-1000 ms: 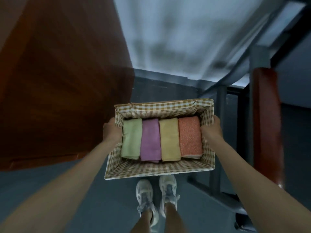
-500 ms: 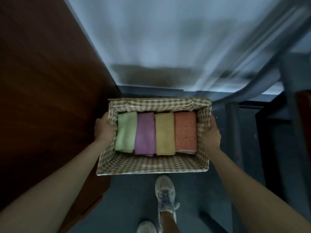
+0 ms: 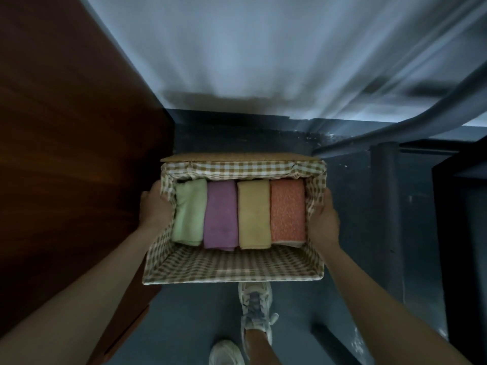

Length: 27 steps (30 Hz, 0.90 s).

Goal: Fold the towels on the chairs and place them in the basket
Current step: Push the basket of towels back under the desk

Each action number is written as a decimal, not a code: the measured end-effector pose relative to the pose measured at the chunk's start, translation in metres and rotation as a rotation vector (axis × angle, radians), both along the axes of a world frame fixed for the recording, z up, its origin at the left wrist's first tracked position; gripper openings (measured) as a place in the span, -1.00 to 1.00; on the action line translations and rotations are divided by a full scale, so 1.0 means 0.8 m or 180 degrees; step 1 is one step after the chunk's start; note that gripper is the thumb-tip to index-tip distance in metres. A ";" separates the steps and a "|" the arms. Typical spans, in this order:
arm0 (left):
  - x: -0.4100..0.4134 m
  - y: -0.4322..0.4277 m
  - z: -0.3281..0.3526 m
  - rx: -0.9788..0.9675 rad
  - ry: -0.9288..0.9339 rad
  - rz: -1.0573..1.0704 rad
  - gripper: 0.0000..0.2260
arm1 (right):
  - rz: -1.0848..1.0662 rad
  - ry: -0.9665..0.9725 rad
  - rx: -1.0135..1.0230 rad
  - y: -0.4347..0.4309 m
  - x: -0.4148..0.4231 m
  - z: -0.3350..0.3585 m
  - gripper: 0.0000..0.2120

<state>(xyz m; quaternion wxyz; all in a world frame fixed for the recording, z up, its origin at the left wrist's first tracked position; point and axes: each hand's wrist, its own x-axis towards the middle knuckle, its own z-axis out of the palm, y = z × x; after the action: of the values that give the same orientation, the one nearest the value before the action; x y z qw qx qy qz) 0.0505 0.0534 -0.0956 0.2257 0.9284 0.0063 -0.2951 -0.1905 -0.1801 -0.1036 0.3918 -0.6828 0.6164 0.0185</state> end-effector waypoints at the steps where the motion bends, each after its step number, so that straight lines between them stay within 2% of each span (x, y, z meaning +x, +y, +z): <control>1: -0.002 0.001 0.003 0.0003 -0.0023 -0.0017 -0.66 | -0.0003 -0.0006 0.0037 0.002 -0.004 0.000 -0.53; 6: -0.013 0.014 0.001 0.0181 0.0386 0.0033 -0.67 | -0.0071 -0.0030 0.0359 0.010 -0.024 -0.006 -0.56; 8: -0.010 0.002 0.006 0.0228 0.0371 0.0156 -0.68 | -0.0114 -0.0082 0.0396 0.006 -0.020 -0.007 -0.60; 9: -0.004 -0.007 0.009 0.0105 0.0296 0.0315 -0.66 | -0.0177 -0.0137 0.0397 0.001 -0.013 -0.003 -0.64; 11: 0.012 -0.034 0.021 -0.0536 0.0445 0.0935 -0.57 | -0.0313 -0.0377 0.0280 -0.013 0.005 0.010 -0.65; 13: 0.032 -0.056 0.027 -0.0979 0.0806 0.1520 -0.44 | -0.0327 -0.0505 0.0153 -0.036 0.028 0.019 -0.55; 14: 0.040 -0.064 0.026 -0.1054 0.0947 0.1735 -0.44 | -0.0335 -0.0538 0.0160 -0.048 0.041 0.023 -0.52; 16: 0.050 -0.068 0.019 -0.1151 0.1074 0.1971 -0.58 | -0.0363 -0.0556 0.0478 -0.070 0.069 0.025 -0.58; 18: 0.050 -0.066 0.015 -0.1235 0.1222 0.2165 -0.71 | -0.0234 -0.0314 0.0719 -0.081 0.088 0.021 -0.65; 22: 0.041 -0.051 0.026 -0.1478 0.1438 0.2536 -0.78 | 0.0106 0.0220 0.0525 -0.081 0.086 0.008 -0.66; 24: 0.029 -0.047 0.043 -0.1641 0.1484 0.2650 -0.85 | 0.0052 0.0121 0.0564 -0.078 0.078 0.012 -0.67; 27: 0.009 -0.036 0.063 -0.2037 0.1706 0.2748 -0.84 | -0.0101 0.0026 0.0694 -0.077 0.068 0.018 -0.63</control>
<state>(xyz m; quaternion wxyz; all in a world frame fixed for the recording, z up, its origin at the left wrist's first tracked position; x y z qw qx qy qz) 0.0575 0.0244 -0.0454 0.5840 0.6211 0.3503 -0.3879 -0.1362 -0.2416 -0.0894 0.4615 -0.6262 0.6230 0.0820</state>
